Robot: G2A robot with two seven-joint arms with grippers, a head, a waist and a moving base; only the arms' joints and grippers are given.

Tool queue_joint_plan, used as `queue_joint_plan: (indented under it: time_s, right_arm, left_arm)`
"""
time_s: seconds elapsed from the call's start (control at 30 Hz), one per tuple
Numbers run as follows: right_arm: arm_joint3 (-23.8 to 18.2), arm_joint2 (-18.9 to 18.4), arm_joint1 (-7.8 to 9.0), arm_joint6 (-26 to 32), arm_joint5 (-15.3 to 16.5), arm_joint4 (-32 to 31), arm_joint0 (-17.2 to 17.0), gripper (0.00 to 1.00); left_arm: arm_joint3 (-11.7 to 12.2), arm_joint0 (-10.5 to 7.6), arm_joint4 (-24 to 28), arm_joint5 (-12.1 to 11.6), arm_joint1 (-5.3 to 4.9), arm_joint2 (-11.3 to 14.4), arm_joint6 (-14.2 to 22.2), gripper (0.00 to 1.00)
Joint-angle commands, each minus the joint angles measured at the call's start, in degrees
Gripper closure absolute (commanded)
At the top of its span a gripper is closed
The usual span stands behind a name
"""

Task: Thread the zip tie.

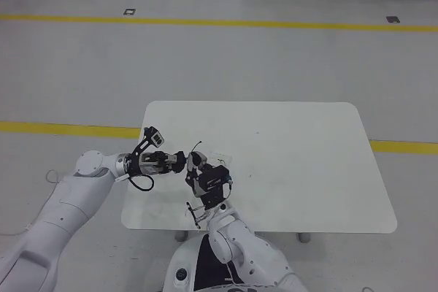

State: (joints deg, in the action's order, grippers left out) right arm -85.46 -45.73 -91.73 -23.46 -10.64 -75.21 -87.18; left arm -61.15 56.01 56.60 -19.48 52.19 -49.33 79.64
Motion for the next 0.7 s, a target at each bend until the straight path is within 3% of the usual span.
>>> queue_joint_plan:
  time_s: [0.0,0.23,0.67]
  right_arm:
    - [-0.22,-0.33,0.18,-0.52,-0.04,0.20,-0.33,0.00]
    - [-1.24,-1.62,1.17,-2.57,1.86,-0.43,-1.82,0.00]
    - [-1.24,-1.62,1.17,-2.57,1.86,-0.43,-1.82,0.00]
  left_arm:
    - [0.00,0.00,0.00,0.00,0.00,0.00,0.00,1.00]
    - [0.00,0.00,0.00,0.00,0.00,0.00,0.00,1.00]
    - [0.00,0.00,0.00,0.00,0.00,0.00,0.00,1.00]
